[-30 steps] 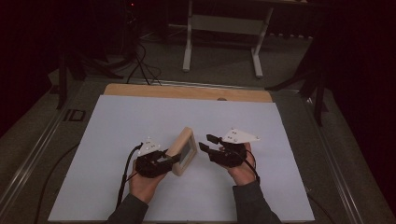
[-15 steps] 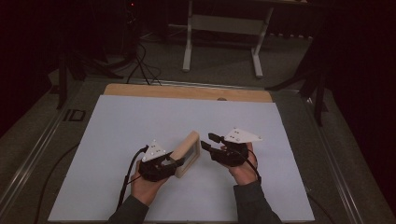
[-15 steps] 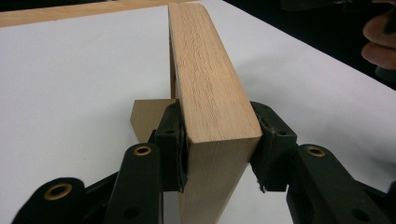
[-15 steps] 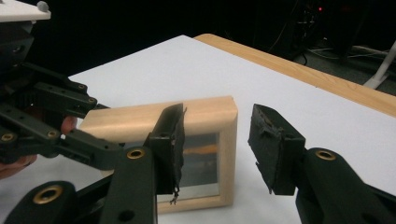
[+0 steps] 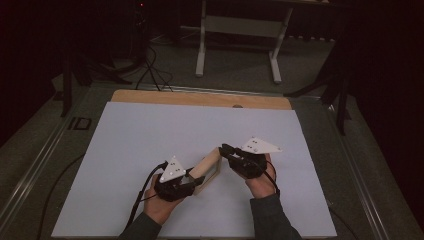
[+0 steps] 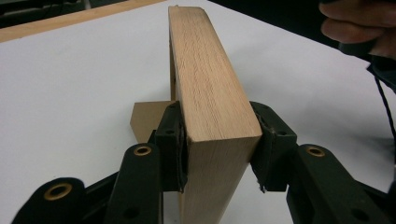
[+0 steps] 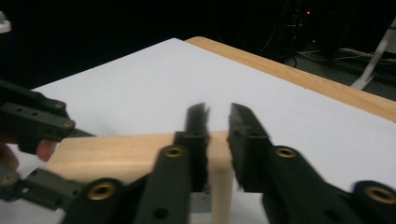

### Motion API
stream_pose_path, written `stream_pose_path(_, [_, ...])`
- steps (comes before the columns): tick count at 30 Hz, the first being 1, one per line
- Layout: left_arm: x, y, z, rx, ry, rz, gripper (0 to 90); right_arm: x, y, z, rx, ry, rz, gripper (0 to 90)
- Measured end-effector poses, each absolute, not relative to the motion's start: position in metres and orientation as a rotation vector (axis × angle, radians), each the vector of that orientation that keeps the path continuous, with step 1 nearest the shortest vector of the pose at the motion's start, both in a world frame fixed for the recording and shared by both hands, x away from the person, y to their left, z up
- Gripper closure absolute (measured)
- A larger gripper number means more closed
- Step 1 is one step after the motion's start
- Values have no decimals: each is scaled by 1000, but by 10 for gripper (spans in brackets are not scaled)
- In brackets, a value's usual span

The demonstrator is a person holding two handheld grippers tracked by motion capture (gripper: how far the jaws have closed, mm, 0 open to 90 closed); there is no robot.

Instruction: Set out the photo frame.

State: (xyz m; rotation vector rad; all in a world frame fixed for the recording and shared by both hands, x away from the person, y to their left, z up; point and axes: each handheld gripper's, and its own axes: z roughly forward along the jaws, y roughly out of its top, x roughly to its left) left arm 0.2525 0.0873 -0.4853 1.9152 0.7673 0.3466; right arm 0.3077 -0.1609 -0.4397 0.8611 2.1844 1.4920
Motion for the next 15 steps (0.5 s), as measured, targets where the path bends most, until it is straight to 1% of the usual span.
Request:
stream_pose_path(3, [249, 84, -485, 1929, 739, 352, 600, 307, -161, -441, 857, 2180, 1468, 892])
stream_pose_path(15, [244, 81, -485, 1947, 692, 352, 600, 309, -155, -450, 845, 2200, 1388, 898])
